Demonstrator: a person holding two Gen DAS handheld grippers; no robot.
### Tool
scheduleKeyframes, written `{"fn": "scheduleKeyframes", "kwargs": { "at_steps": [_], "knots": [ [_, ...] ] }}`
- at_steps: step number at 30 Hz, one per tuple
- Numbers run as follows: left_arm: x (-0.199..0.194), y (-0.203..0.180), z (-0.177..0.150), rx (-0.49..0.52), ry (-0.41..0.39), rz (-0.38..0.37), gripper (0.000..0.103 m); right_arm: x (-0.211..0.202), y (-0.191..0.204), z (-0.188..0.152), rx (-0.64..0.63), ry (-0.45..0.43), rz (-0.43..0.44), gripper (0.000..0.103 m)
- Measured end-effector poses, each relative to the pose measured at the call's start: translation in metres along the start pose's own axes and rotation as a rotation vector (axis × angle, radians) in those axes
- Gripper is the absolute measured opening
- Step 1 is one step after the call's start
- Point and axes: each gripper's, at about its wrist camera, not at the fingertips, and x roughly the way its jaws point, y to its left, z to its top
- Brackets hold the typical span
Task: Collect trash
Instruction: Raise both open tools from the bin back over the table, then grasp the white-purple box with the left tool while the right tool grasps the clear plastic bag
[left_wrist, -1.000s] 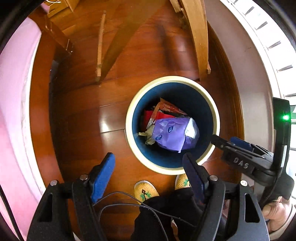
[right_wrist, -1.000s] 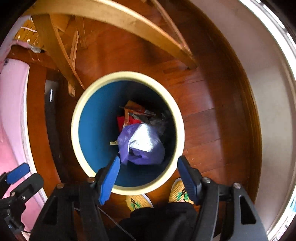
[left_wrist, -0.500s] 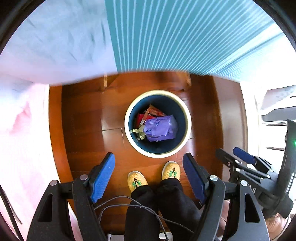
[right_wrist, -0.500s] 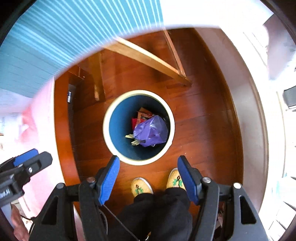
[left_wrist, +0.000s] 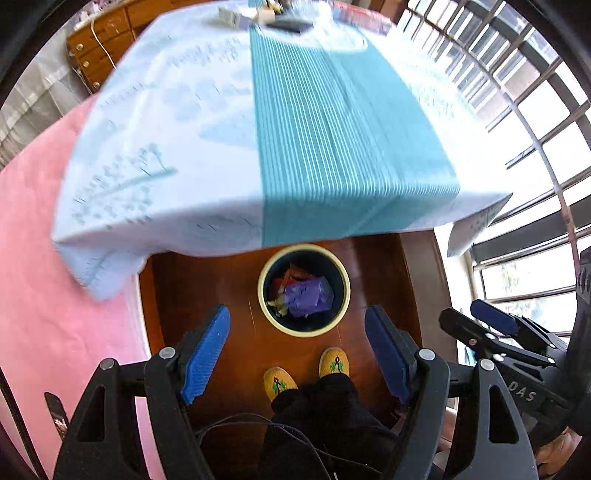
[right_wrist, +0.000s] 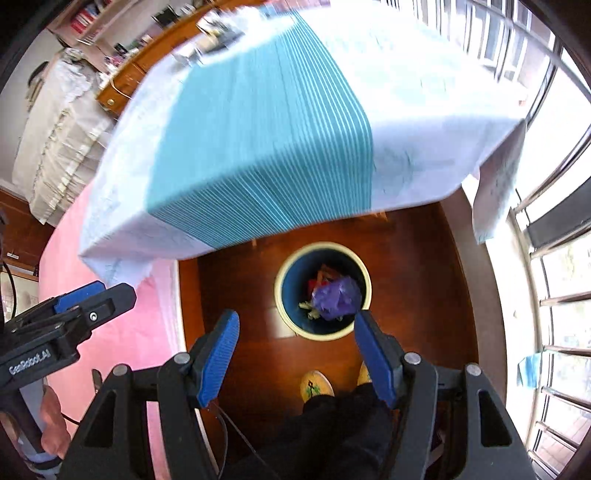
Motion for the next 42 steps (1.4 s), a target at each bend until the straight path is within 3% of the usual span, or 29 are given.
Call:
{"fn": "scheduleKeyframes", "kwargs": {
  "at_steps": [9, 13, 15, 24, 27, 34, 42],
  "knots": [
    [-0.078, 0.017, 0.017, 0.039, -0.123, 0.025, 0.074, -0.064, 0.032, 0.017, -0.012, -0.107, 0.063, 0.065],
    [-0.108, 0.026, 0.027, 0.043, -0.199, 0.012, 0.075, -0.098, 0.042, 0.030, -0.044, -0.213, 0.048, 0.065],
    [-0.118, 0.027, 0.033, 0.035, -0.231, 0.006, 0.080, -0.109, 0.046, 0.039, -0.060, -0.251, 0.041, 0.065],
    [-0.132, 0.030, 0.073, -0.003, -0.282, -0.028, 0.081, -0.132, 0.062, 0.066, -0.136, -0.319, 0.022, 0.065],
    [-0.125, 0.033, 0.094, -0.033, -0.281, -0.039, 0.090, -0.127, 0.066, 0.084, -0.177, -0.317, 0.022, 0.065],
    [-0.098, 0.043, 0.176, -0.150, -0.290, 0.007, 0.090, -0.098, 0.068, 0.167, -0.291, -0.306, 0.050, 0.065],
    [-0.062, 0.048, 0.296, -0.308, -0.236, 0.072, 0.090, -0.048, 0.067, 0.317, -0.454, -0.228, 0.089, 0.065]
  ]
}}
